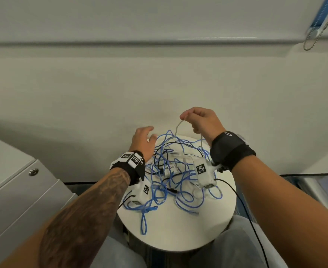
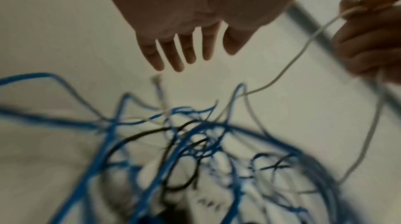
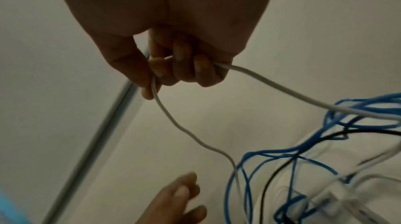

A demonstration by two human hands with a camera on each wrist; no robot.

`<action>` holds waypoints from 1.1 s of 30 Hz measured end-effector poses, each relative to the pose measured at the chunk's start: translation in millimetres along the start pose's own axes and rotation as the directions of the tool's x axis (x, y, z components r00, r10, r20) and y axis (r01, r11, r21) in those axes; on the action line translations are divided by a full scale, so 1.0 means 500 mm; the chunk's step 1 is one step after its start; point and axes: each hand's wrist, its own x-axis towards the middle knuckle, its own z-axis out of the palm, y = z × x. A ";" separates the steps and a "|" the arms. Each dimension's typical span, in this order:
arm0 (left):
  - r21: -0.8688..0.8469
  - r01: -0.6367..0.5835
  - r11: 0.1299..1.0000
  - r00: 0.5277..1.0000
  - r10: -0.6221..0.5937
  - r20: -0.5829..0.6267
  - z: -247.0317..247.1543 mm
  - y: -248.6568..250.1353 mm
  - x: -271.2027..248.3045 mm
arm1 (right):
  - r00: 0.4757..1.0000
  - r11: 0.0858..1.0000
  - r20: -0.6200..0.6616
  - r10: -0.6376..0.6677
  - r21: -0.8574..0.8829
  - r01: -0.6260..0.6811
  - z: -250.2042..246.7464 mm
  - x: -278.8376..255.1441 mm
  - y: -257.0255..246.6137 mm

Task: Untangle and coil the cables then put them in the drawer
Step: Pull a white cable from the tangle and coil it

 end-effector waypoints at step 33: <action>-0.641 0.274 0.717 0.953 -0.115 0.279 -0.081 0.200 -0.117 | 0.907 0.989 0.418 0.058 -0.148 0.005 -0.004 -0.099 -0.058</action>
